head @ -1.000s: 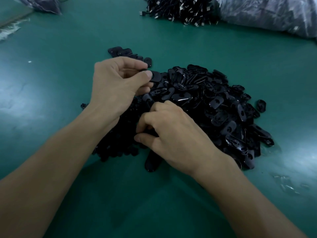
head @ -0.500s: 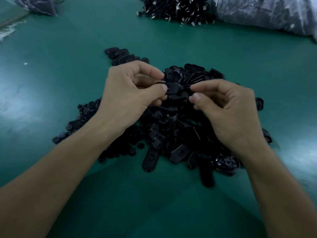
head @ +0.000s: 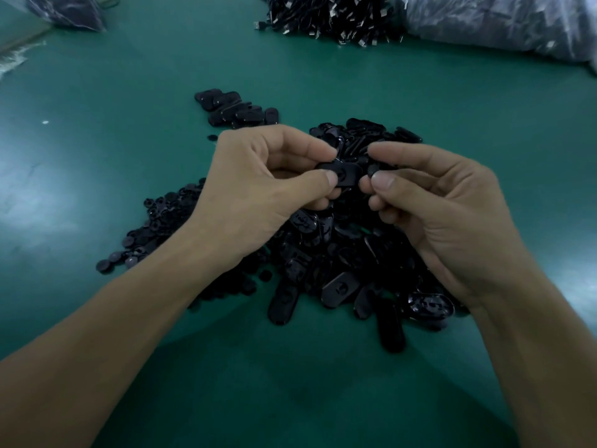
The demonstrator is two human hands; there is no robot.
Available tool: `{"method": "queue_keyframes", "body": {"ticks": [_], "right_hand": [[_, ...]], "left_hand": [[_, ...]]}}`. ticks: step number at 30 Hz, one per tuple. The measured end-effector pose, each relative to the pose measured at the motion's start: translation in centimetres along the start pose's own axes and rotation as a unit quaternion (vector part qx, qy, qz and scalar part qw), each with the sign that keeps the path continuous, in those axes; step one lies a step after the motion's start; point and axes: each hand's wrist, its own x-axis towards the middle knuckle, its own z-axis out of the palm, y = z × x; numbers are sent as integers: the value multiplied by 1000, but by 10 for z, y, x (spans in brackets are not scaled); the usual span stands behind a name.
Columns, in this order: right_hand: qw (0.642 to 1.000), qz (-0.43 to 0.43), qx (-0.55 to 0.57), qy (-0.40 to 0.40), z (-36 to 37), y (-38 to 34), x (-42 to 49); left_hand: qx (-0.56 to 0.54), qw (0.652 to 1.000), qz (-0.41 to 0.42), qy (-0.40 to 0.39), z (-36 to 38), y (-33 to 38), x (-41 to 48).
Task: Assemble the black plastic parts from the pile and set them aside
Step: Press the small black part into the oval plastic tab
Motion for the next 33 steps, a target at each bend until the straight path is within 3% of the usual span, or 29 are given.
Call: {"method": "queue_keyframes", "body": {"ticks": [33], "right_hand": [[996,-45,-67,43,9,-1,-5]], "left_hand": [[14,1000,-2,-5,5,0,0]]}}
